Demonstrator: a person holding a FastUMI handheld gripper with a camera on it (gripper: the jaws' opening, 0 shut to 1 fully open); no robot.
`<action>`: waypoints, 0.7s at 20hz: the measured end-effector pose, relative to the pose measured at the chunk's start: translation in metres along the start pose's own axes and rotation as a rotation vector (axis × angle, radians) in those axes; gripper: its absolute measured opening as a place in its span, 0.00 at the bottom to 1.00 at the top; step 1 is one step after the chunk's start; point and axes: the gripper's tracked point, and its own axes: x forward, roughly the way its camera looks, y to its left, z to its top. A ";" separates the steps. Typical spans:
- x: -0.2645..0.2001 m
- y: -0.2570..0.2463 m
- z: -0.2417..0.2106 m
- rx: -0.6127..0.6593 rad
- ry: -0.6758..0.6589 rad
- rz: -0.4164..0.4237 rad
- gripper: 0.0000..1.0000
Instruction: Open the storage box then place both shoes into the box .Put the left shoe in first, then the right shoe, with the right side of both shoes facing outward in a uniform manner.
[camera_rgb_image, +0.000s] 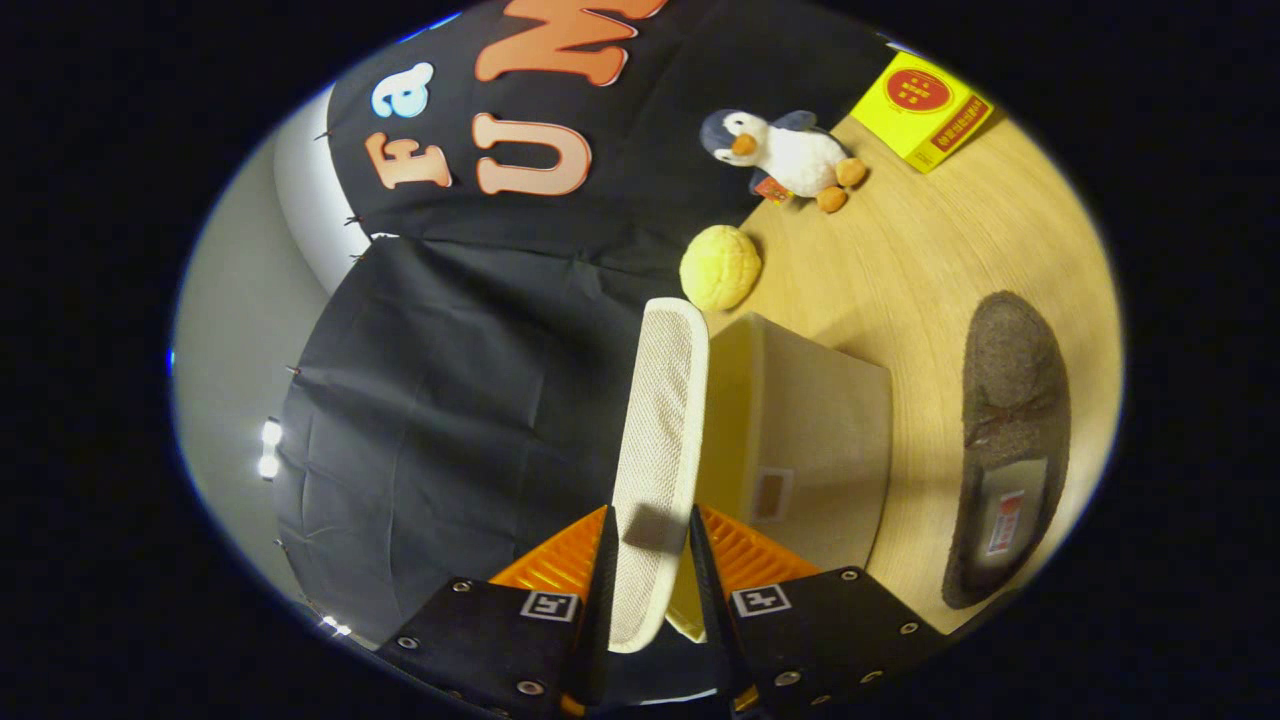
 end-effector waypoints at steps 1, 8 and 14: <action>0.002 0.013 0.001 -0.026 -0.005 0.009 0.32; 0.047 0.122 0.012 -0.202 -0.004 0.108 0.12; 0.113 0.167 -0.001 -0.275 0.055 0.081 0.14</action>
